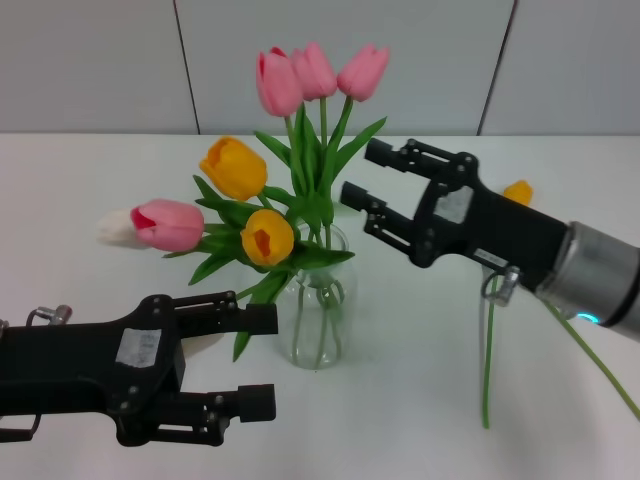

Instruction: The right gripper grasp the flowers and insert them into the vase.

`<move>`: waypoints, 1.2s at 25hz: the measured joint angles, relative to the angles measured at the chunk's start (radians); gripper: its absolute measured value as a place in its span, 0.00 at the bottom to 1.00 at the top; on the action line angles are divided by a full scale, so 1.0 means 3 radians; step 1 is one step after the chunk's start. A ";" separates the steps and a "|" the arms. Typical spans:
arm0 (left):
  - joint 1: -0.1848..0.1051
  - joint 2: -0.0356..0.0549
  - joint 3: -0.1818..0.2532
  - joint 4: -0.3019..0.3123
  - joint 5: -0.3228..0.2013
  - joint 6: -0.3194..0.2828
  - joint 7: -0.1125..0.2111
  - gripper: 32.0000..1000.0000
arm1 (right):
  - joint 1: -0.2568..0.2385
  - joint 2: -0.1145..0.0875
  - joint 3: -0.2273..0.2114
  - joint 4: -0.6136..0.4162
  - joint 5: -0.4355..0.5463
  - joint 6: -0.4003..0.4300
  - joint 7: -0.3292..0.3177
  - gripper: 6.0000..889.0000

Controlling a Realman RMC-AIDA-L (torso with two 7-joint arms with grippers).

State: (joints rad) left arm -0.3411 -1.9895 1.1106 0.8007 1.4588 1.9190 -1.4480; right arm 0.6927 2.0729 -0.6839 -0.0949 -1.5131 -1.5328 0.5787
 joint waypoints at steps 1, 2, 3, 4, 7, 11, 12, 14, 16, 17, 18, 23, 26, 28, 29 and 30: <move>0.0000 0.0000 0.0000 0.0000 0.0000 0.0000 0.0000 0.83 | -0.0040 -0.0002 0.0000 -0.0057 0.0001 -0.0051 0.0028 0.53; 0.0002 0.0000 0.0000 0.0000 0.0000 0.0000 0.0000 0.83 | -0.0074 -0.0002 -0.0001 -0.0106 0.0001 -0.0095 0.0061 0.54; 0.0003 0.0000 0.0000 0.0000 0.0000 0.0000 0.0000 0.83 | -0.0109 -0.0003 -0.0004 -0.0178 0.0001 -0.0149 0.0117 0.54; 0.0006 0.0001 0.0000 0.0000 0.0000 0.0000 0.0000 0.83 | -0.0142 -0.0003 -0.0007 -0.0238 -0.0001 -0.0199 0.0180 0.55; 0.0011 0.0010 0.0000 0.0000 0.0000 0.0003 0.0000 0.83 | -0.0231 -0.0015 -0.0009 -0.0397 -0.0003 -0.0329 0.0384 0.56; 0.0023 0.0021 0.0000 0.0001 -0.0002 0.0008 0.0000 0.83 | -0.0397 -0.0019 -0.0008 -0.0659 -0.0005 -0.0449 0.0736 0.67; 0.0036 0.0023 0.0000 0.0007 -0.0005 0.0010 0.0000 0.83 | -0.0441 -0.0020 -0.0008 -0.0734 -0.0008 -0.0476 0.0856 0.69; 0.0055 0.0026 0.0000 0.0021 -0.0017 0.0013 0.0000 0.83 | -0.0528 -0.0024 -0.0008 -0.0895 -0.0016 -0.0548 0.1110 0.81; 0.0064 0.0028 0.0000 0.0024 -0.0020 0.0013 0.0000 0.83 | -0.0583 -0.0045 -0.0010 -0.1032 -0.0065 -0.0649 0.1352 0.89; 0.0072 0.0029 0.0000 0.0026 -0.0021 0.0014 0.0000 0.83 | -0.0598 -0.0073 -0.0011 -0.1094 -0.0128 -0.0712 0.1460 0.89; 0.0078 0.0030 0.0000 0.0027 -0.0022 0.0014 0.0000 0.83 | -0.0610 -0.0109 -0.0011 -0.1154 -0.0200 -0.0787 0.1562 0.89; 0.0084 0.0034 0.0000 0.0033 -0.0026 0.0019 0.0000 0.83 | -0.0610 -0.0327 -0.0005 -0.1288 -0.0587 -0.1334 0.1917 0.92; 0.0084 0.0033 0.0000 0.0036 -0.0026 0.0021 0.0000 0.83 | -0.0598 -0.0385 -0.0006 -0.1364 -0.0707 -0.1578 0.2034 0.98; 0.0084 0.0034 0.0000 0.0036 -0.0028 0.0021 0.0000 0.83 | -0.0595 -0.0390 -0.0006 -0.1453 -0.0833 -0.1652 0.2082 0.98; 0.0084 0.0035 0.0000 0.0036 -0.0030 0.0021 0.0000 0.83 | -0.0591 -0.0390 -0.0006 -0.1491 -0.0906 -0.1670 0.2106 0.98; 0.0084 0.0037 0.0000 0.0038 -0.0031 0.0021 0.0000 0.83 | -0.0580 -0.0389 -0.0007 -0.1513 -0.0979 -0.1676 0.2128 0.98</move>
State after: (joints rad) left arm -0.3160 -1.9786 1.1106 0.8122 1.4495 1.9254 -1.4480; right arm 0.5186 1.9564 -0.6860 -0.5489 -1.8067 -2.0356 1.2170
